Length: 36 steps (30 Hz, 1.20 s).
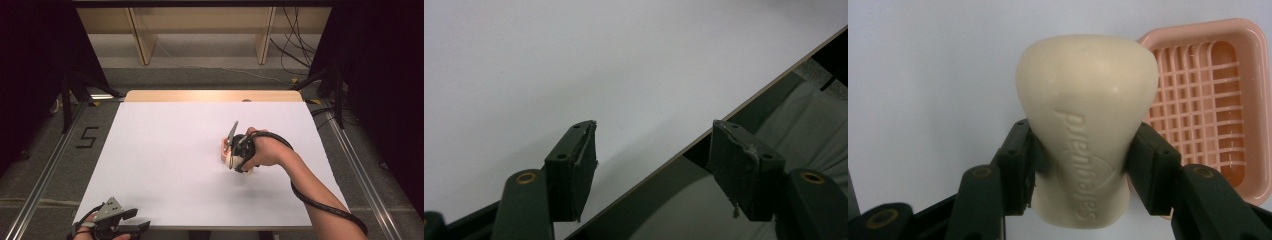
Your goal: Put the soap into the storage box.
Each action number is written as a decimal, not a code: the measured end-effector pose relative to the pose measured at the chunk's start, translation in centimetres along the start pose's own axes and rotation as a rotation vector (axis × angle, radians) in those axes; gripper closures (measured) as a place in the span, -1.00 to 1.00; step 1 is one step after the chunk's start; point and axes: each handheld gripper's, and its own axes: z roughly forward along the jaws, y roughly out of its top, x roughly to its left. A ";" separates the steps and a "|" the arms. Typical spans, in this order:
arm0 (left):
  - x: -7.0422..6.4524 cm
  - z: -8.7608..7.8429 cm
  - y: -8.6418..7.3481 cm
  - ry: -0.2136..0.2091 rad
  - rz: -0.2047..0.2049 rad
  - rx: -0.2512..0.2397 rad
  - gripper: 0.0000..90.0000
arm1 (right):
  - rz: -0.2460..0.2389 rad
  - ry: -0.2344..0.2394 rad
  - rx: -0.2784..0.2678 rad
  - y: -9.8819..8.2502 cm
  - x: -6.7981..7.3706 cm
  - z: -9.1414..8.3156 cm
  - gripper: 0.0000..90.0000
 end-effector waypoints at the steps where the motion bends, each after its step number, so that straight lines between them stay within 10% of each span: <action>1: 0.0 0.0 0.0 0.006 -0.001 -0.005 -0.22 | -0.014 -0.001 0.001 0.1 -0.1 0.0 0.12; 36: -0.2 0.0 0.0 -0.019 -0.015 -0.015 -0.22 | -0.043 -0.060 -0.016 -0.2 -2.4 -1.0 0.12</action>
